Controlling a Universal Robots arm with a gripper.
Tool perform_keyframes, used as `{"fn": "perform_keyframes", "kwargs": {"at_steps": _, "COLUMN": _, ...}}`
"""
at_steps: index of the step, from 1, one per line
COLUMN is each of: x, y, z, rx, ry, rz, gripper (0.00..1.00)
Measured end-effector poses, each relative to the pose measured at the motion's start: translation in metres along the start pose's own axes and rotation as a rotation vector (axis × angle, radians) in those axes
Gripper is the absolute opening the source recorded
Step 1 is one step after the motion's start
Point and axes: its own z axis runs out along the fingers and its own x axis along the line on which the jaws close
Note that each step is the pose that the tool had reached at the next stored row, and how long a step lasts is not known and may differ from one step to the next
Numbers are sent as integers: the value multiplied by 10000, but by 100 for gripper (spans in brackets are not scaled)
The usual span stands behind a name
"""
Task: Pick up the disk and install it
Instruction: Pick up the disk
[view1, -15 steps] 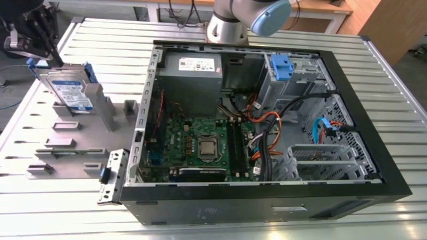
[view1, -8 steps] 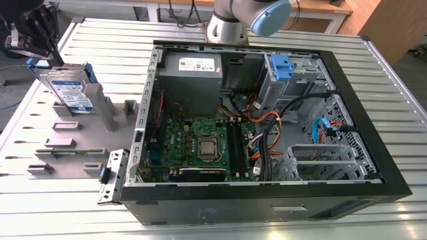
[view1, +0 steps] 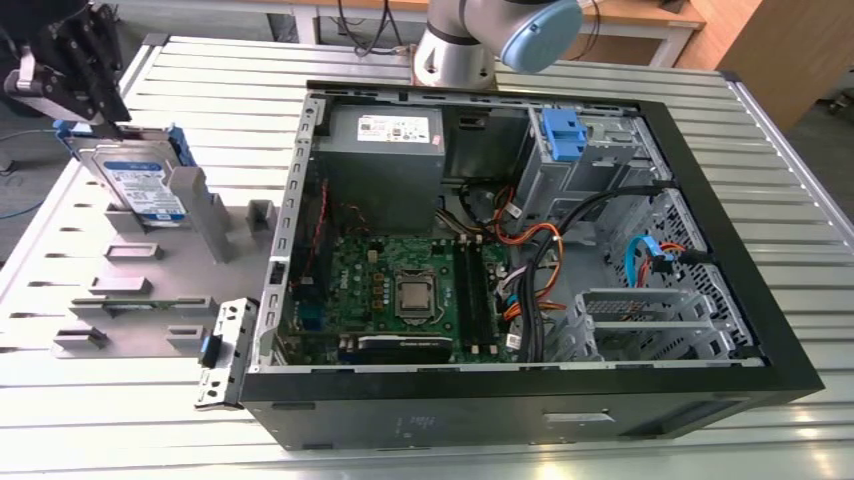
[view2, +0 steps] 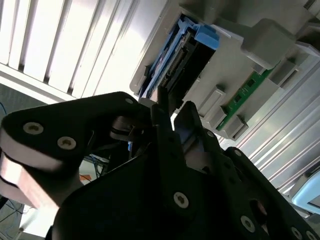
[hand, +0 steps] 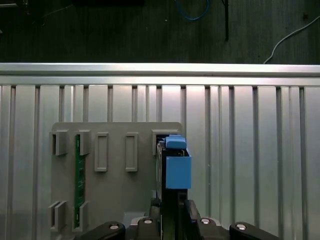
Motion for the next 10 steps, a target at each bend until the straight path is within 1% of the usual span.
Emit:
{"fn": "perform_keyframes", "kwargs": {"at_steps": 2, "x": -3, "y": 0, "z": 0, "rx": 0, "ry": 0, "rz": 0, "gripper": 41}}
{"fn": "perform_keyframes", "kwargs": {"at_steps": 3, "x": -4, "y": 0, "z": 0, "rx": 0, "ry": 0, "rz": -1, "gripper": 41}}
{"fn": "perform_keyframes", "kwargs": {"at_steps": 4, "x": -5, "y": 0, "z": 0, "rx": 0, "ry": 0, "rz": 0, "gripper": 47}}
{"fn": "perform_keyframes", "kwargs": {"at_steps": 5, "x": -7, "y": 0, "z": 0, "rx": 0, "ry": 0, "rz": 0, "gripper": 47}}
{"fn": "perform_keyframes", "kwargs": {"at_steps": 7, "x": -9, "y": 0, "z": 0, "rx": -1, "ry": 0, "rz": 0, "gripper": 58}}
{"fn": "perform_keyframes", "kwargs": {"at_steps": 8, "x": -11, "y": 0, "z": 0, "rx": 0, "ry": 0, "rz": 0, "gripper": 58}}
{"fn": "perform_keyframes", "kwargs": {"at_steps": 9, "x": -11, "y": 0, "z": 2, "rx": -2, "ry": 1, "rz": 0, "gripper": 64}}
{"fn": "perform_keyframes", "kwargs": {"at_steps": 10, "x": -10, "y": -1, "z": 15, "rx": 10, "ry": -1, "rz": 0, "gripper": 64}}
